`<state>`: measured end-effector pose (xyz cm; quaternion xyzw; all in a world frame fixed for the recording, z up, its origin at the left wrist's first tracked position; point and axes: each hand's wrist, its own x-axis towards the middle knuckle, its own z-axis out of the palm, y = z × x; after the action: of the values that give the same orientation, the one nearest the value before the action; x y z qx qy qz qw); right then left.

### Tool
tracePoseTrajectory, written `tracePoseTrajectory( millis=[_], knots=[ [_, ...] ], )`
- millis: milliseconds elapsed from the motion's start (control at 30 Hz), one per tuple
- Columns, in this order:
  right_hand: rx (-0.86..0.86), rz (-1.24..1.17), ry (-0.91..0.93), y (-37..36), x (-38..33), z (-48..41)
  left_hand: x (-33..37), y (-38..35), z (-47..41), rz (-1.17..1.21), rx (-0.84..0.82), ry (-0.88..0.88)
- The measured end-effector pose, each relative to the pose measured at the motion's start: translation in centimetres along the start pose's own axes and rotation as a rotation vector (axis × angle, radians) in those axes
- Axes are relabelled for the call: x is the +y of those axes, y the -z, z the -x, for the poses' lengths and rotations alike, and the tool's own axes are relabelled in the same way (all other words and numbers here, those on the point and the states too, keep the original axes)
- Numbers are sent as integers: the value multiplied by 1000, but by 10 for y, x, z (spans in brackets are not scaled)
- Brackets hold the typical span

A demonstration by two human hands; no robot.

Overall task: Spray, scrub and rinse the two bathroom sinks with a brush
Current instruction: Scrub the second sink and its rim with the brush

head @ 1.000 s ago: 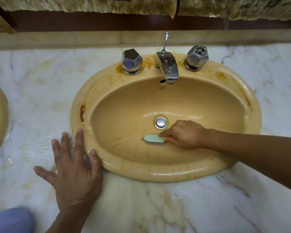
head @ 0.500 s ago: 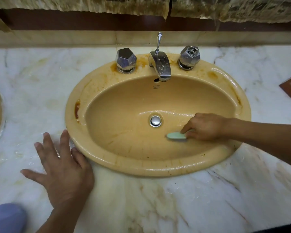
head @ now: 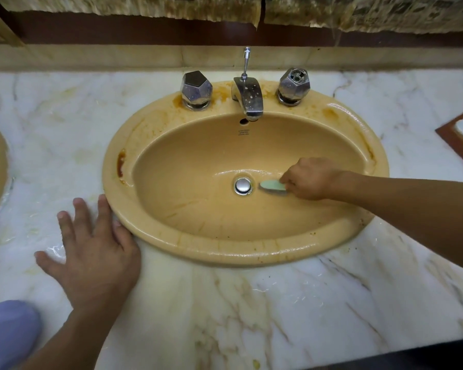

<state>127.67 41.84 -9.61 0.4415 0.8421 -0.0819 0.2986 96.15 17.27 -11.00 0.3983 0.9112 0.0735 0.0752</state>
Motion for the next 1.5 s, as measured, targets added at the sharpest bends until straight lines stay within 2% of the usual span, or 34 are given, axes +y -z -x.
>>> tracePoseTrajectory(
  millis=[100, 267, 467, 633, 733, 933, 1000, 1100, 1233, 1300, 1400, 1433, 1500],
  knots=[
    [57, -28, -13, -3, -21, -11, -8, 1, 1, -45, -30, -25],
    [-129, -44, 86, 16, -14, -9, -13, -5, -1, 66, -33, -48],
    [-35, 161, 82, 29, -35, -19, -17, -6, -6, 74, -51, -80],
    [51, 85, 17, 9, -41, -24, -27, -4, -13, 59, -103, -129],
    [40, 58, 39, 7, -42, -29, -25, -7, -12, 71, -97, -103],
    [-197, 282, 110, 31, 8, 1, -29, -13, -13, 100, -70, -103],
    [-186, 359, 71, 43, 26, 9, -29, -18, -15, 118, -40, -50],
    [-128, 451, 89, 42, 30, 25, -34, -27, -16, 119, -26, -74],
    [-436, 122, 172, 38, 7, 39, -31, -25, -15, 103, -7, -71],
    [-384, 121, 118, 43, 16, 26, -30, -22, -13, 88, -12, -64],
    [-185, 201, 1, 36, 29, 12, -26, -16, -11, 79, -27, -85],
    [-204, 191, 26, 31, 24, 14, -23, -14, -10, 82, -17, -77],
    [-357, 48, 100, 26, 9, 24, -18, -10, -7, 95, -5, -46]
  ],
)
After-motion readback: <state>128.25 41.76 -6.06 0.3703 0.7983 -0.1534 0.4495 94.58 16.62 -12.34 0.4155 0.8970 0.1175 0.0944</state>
